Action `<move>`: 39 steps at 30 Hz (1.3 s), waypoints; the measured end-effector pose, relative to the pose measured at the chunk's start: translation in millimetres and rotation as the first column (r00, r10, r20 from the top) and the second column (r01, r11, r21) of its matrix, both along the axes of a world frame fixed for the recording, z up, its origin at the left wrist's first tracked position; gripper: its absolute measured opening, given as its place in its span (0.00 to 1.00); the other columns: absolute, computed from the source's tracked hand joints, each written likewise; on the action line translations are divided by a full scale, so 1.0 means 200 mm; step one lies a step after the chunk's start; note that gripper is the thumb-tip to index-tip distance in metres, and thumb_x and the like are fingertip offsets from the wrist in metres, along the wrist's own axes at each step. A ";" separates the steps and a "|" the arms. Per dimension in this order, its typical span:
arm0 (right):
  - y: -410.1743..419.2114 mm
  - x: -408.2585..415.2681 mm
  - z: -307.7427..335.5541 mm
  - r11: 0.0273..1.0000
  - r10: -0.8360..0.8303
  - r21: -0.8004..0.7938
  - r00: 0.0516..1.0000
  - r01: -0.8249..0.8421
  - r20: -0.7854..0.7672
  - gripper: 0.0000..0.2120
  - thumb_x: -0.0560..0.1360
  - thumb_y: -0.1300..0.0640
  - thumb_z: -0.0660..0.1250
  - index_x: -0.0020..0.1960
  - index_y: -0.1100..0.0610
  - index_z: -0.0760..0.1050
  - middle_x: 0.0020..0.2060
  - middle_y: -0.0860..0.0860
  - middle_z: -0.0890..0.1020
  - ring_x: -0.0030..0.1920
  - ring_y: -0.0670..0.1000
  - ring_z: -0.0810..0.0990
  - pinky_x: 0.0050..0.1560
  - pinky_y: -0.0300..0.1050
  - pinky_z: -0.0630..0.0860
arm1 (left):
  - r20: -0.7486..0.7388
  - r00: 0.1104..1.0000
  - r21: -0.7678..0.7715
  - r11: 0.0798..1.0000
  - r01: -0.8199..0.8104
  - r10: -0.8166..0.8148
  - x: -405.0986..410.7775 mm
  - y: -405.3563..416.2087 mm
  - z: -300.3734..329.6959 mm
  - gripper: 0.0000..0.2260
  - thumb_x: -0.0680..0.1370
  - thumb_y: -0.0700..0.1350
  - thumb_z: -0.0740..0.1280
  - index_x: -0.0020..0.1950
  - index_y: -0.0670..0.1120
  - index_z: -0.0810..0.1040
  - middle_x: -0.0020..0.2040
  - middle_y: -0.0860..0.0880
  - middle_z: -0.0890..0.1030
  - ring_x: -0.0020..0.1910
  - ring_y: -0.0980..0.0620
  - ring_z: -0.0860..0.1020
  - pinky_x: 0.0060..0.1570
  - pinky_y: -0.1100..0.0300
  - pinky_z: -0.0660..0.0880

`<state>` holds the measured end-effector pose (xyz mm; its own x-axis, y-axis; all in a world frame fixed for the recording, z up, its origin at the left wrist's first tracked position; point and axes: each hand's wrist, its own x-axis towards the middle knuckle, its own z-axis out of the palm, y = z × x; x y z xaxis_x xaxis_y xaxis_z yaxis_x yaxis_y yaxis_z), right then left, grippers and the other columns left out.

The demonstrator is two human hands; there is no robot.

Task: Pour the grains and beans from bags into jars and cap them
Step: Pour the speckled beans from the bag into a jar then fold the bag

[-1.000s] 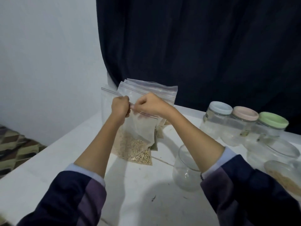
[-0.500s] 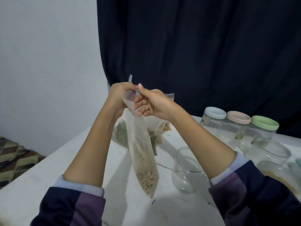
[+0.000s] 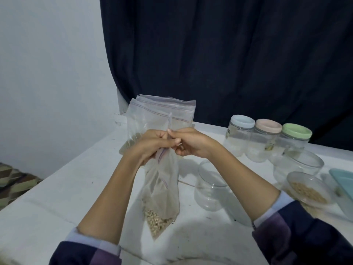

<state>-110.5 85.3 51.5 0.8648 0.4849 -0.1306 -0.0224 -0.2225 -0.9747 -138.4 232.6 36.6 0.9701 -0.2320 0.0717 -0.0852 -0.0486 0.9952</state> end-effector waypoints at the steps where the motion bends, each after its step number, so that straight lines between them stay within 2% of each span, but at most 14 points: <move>1: 0.00 0.00 -0.01 0.999 0.023 0.029 1.000 -0.022 -0.015 0.13 0.80 0.50 0.62 0.44 0.59 0.75 0.24 0.47 0.74 0.25 0.45 0.71 0.32 0.38 0.68 | 0.006 1.000 0.016 1.000 0.027 -0.027 -0.01 0.01 -0.01 0.20 0.74 0.40 0.71 0.28 0.44 0.62 0.23 0.52 0.74 0.25 0.57 0.73 0.28 0.67 0.68; 5: 0.00 0.00 -0.04 0.993 0.040 0.115 0.998 -0.035 -0.042 0.07 0.80 0.58 0.61 0.47 0.62 0.73 0.26 0.49 0.76 0.25 0.46 0.75 0.31 0.36 0.71 | -0.007 0.999 -0.022 0.999 0.047 -0.047 -0.04 0.04 -0.03 0.17 0.77 0.52 0.67 0.38 0.38 0.75 0.39 0.38 0.79 0.41 0.43 0.75 0.46 0.56 0.72; 8: 0.00 -0.02 -0.05 0.996 0.028 0.090 0.999 -0.026 -0.032 0.09 0.80 0.60 0.62 0.41 0.60 0.73 0.27 0.50 0.78 0.27 0.46 0.76 0.31 0.35 0.73 | -0.038 0.999 -0.045 0.999 0.012 -0.014 -0.06 0.06 -0.05 0.18 0.77 0.51 0.66 0.41 0.36 0.77 0.39 0.41 0.80 0.40 0.47 0.79 0.43 0.63 0.75; 11: -0.01 -0.03 -0.04 0.999 0.030 -0.033 1.000 -0.029 0.008 0.09 0.77 0.61 0.65 0.39 0.59 0.73 0.30 0.51 0.80 0.28 0.46 0.77 0.31 0.35 0.74 | -0.076 0.997 0.041 0.999 0.014 -0.011 -0.06 0.09 -0.05 0.27 0.67 0.58 0.75 0.40 0.33 0.75 0.39 0.41 0.75 0.40 0.47 0.72 0.44 0.56 0.67; 13: -0.01 -0.04 -0.02 0.996 0.056 -0.069 0.998 -0.055 0.010 0.07 0.76 0.62 0.66 0.39 0.61 0.74 0.34 0.53 0.81 0.31 0.47 0.79 0.33 0.36 0.76 | -0.091 0.996 0.093 0.996 0.019 -0.010 -0.08 0.10 -0.04 0.16 0.71 0.50 0.73 0.31 0.41 0.75 0.30 0.46 0.72 0.32 0.53 0.70 0.36 0.64 0.67; 14: -0.01 -0.04 -0.01 0.996 0.068 -0.063 0.998 -0.068 -0.001 0.07 0.77 0.63 0.66 0.39 0.61 0.74 0.35 0.54 0.82 0.32 0.47 0.80 0.34 0.36 0.77 | -0.095 0.995 0.108 0.994 0.032 -0.022 -0.07 0.11 -0.04 0.16 0.73 0.46 0.71 0.27 0.45 0.75 0.26 0.50 0.71 0.28 0.57 0.69 0.31 0.68 0.67; 16: -0.01 -0.05 0.00 0.996 0.086 -0.032 0.996 -0.087 -0.033 0.10 0.77 0.66 0.64 0.37 0.62 0.74 0.33 0.55 0.83 0.33 0.48 0.82 0.37 0.37 0.80 | -0.069 0.997 0.119 0.992 0.032 -0.024 -0.08 0.10 -0.03 0.22 0.76 0.39 0.67 0.21 0.48 0.75 0.23 0.53 0.70 0.24 0.60 0.69 0.27 0.71 0.67; 22: -0.01 -0.08 0.00 0.990 0.138 0.006 0.989 -0.138 -0.057 0.17 0.78 0.72 0.57 0.33 0.62 0.74 0.31 0.56 0.83 0.34 0.50 0.83 0.43 0.39 0.80 | 0.010 0.998 0.144 0.988 -0.061 0.060 -0.10 0.07 -0.05 0.27 0.75 0.30 0.62 0.17 0.47 0.72 0.22 0.53 0.69 0.25 0.59 0.70 0.30 0.69 0.71; 25: -0.01 -0.09 0.01 0.993 0.111 -0.031 0.993 -0.112 -0.039 0.16 0.77 0.73 0.56 0.33 0.63 0.71 0.31 0.56 0.82 0.33 0.51 0.83 0.41 0.39 0.81 | 0.052 0.996 0.156 0.985 -0.078 0.071 -0.12 0.04 -0.04 0.23 0.74 0.28 0.61 0.21 0.46 0.75 0.25 0.53 0.72 0.25 0.59 0.70 0.29 0.70 0.71; 27: 0.00 -0.10 0.02 0.994 0.086 -0.060 0.996 -0.086 -0.017 0.15 0.77 0.74 0.56 0.34 0.62 0.69 0.29 0.55 0.82 0.33 0.50 0.83 0.39 0.38 0.81 | 0.067 0.993 0.155 0.982 -0.110 0.101 -0.12 0.03 -0.03 0.14 0.74 0.28 0.61 0.29 0.38 0.76 0.29 0.50 0.74 0.24 0.60 0.71 0.28 0.71 0.71; 29: 0.00 -0.11 0.02 0.997 0.011 -0.080 1.000 -0.009 0.023 0.17 0.75 0.75 0.56 0.33 0.60 0.66 0.26 0.54 0.80 0.31 0.48 0.83 0.39 0.39 0.82 | 0.069 0.981 0.124 0.974 -0.188 0.180 -0.11 0.03 -0.04 0.12 0.74 0.28 0.62 0.32 0.37 0.76 0.32 0.46 0.75 0.24 0.60 0.74 0.29 0.69 0.74; 32: 0.00 -0.11 -0.01 0.985 -0.155 -0.068 0.985 0.160 0.078 0.17 0.73 0.75 0.57 0.32 0.56 0.63 0.30 0.59 0.76 0.33 0.55 0.84 0.49 0.48 0.81 | 0.047 0.963 0.080 0.960 -0.267 0.264 -0.11 0.04 -0.04 0.11 0.75 0.30 0.62 0.33 0.36 0.76 0.29 0.45 0.77 0.24 0.58 0.77 0.28 0.68 0.75; 36: 0.01 -0.11 0.03 0.906 -0.145 -0.368 0.971 0.208 0.190 0.07 0.75 0.66 0.61 0.38 0.61 0.69 0.35 0.59 0.81 0.39 0.62 0.84 0.43 0.48 0.82 | 0.095 0.960 0.221 0.935 -0.278 0.263 -0.10 0.06 -0.01 0.07 0.75 0.33 0.63 0.39 0.34 0.77 0.30 0.43 0.76 0.27 0.54 0.75 0.28 0.65 0.76; 39: -0.02 -0.11 0.08 0.800 -0.108 -0.528 0.933 0.286 0.343 0.04 0.74 0.63 0.67 0.43 0.64 0.75 0.36 0.57 0.82 0.36 0.56 0.83 0.39 0.46 0.82 | 0.220 0.926 0.369 0.852 -0.371 0.307 -0.06 0.14 0.00 0.10 0.74 0.39 0.68 0.35 0.35 0.77 0.34 0.44 0.77 0.33 0.50 0.74 0.36 0.60 0.74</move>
